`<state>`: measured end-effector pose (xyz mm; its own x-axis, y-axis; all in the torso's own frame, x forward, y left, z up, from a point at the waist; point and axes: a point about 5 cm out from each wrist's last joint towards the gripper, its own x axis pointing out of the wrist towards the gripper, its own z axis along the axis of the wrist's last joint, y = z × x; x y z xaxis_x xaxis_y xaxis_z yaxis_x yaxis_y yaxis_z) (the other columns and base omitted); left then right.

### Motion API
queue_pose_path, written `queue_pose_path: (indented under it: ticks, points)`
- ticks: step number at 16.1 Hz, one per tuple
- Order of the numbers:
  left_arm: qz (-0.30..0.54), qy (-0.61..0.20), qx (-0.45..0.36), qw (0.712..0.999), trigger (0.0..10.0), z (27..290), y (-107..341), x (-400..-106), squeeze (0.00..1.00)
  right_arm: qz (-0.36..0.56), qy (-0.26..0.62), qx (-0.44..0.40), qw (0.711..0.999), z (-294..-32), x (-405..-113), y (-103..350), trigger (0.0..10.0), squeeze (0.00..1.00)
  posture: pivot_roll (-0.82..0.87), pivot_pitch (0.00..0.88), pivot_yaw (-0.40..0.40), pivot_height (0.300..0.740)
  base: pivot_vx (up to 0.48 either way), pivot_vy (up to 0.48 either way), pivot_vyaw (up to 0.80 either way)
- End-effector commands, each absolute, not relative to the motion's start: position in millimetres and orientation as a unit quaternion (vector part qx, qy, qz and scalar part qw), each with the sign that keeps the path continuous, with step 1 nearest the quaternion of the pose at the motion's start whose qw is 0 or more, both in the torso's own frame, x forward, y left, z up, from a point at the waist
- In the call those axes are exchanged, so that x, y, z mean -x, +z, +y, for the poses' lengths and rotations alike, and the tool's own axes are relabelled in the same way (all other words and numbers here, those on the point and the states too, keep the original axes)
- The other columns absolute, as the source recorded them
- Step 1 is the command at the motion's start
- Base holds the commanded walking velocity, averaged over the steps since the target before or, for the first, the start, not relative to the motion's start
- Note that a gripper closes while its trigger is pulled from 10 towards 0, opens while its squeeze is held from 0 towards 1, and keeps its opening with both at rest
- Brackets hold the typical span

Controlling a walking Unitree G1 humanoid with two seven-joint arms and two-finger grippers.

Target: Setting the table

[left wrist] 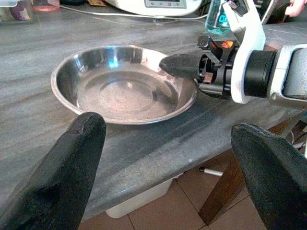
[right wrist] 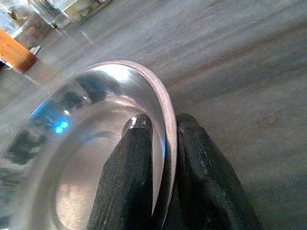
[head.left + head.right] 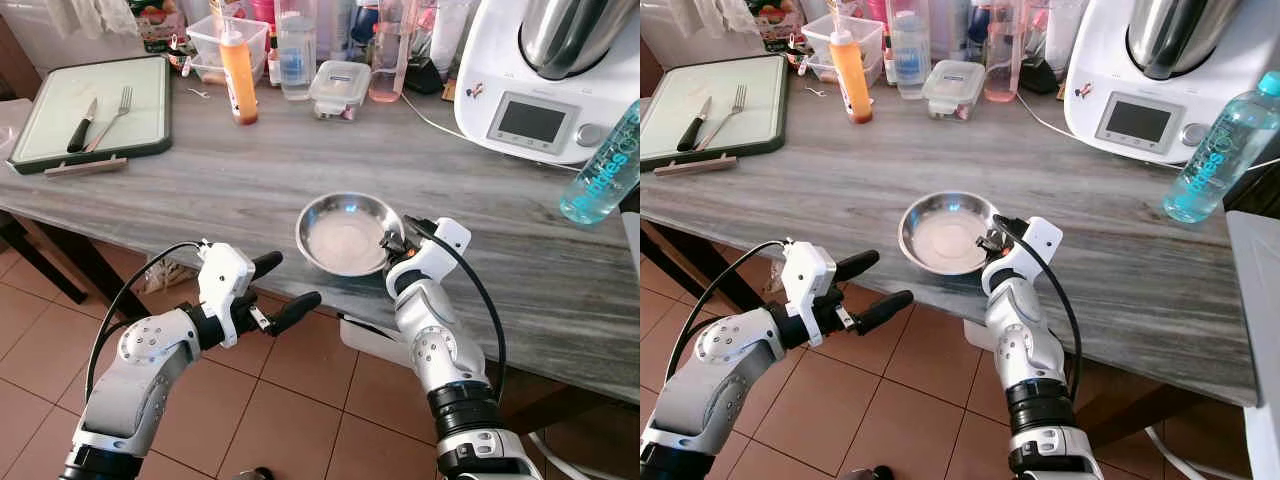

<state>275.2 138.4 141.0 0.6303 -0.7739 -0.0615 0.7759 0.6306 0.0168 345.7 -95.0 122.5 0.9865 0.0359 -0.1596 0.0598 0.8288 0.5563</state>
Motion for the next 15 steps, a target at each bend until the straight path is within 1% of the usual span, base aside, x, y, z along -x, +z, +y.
queue_pose_path:
  ticks: [1, 5, 6, 9, 12, 15]
  points:
    - [0.027, -0.432, -0.027, 0.901, 10.0, 136.6, 140.2, -274.8, 0.0, 0.098, 0.047, -0.338, 0.935, -45.1, -344.9, 134.7, 10.0, 1.0, 0.12, 0.141, 0.0, 0.74, 0.0, 0.0, 0.0]
    - [0.027, -0.432, -0.027, 0.901, 10.0, 135.9, 139.4, -274.6, 0.0, 0.093, 0.051, -0.338, 0.935, -50.3, -345.0, 135.7, 10.0, 1.0, 0.12, 0.143, 0.001, 0.74, 0.0, 0.0, 0.0]
    - [0.026, -0.433, -0.027, 0.901, 10.0, 135.6, 139.4, -274.8, 0.0, 0.088, 0.059, -0.322, 0.941, -52.1, -345.2, 138.2, 10.0, 1.0, 0.12, 0.143, 0.005, 0.74, 0.0, 0.0, 0.0]
    - [0.026, -0.434, -0.028, 0.9, 10.0, 134.6, 139.1, -275.4, 0.0, 0.067, 0.063, -0.308, 0.947, -58.3, -343.9, 145.1, 10.0, 1.0, 0.11, 0.142, 0.003, 0.74, 0.0, 0.0, 0.0]
    - [0.024, -0.431, -0.026, 0.902, 10.0, 133.5, 138.9, -276.9, 0.0, 0.037, 0.067, -0.293, 0.953, -71.8, -337.8, 153.8, 10.0, 1.0, 0.11, 0.14, 0.003, 0.74, 0.0, 0.0, 0.0]
    - [0.022, -0.431, -0.024, 0.902, 10.0, 132.3, 138.4, -277.6, 0.0, 0.036, 0.064, -0.297, 0.952, -80.7, -327.4, 152.6, 10.0, 1.0, 0.1, 0.135, 0.007, 0.74, 0.0, 0.0, 0.0]
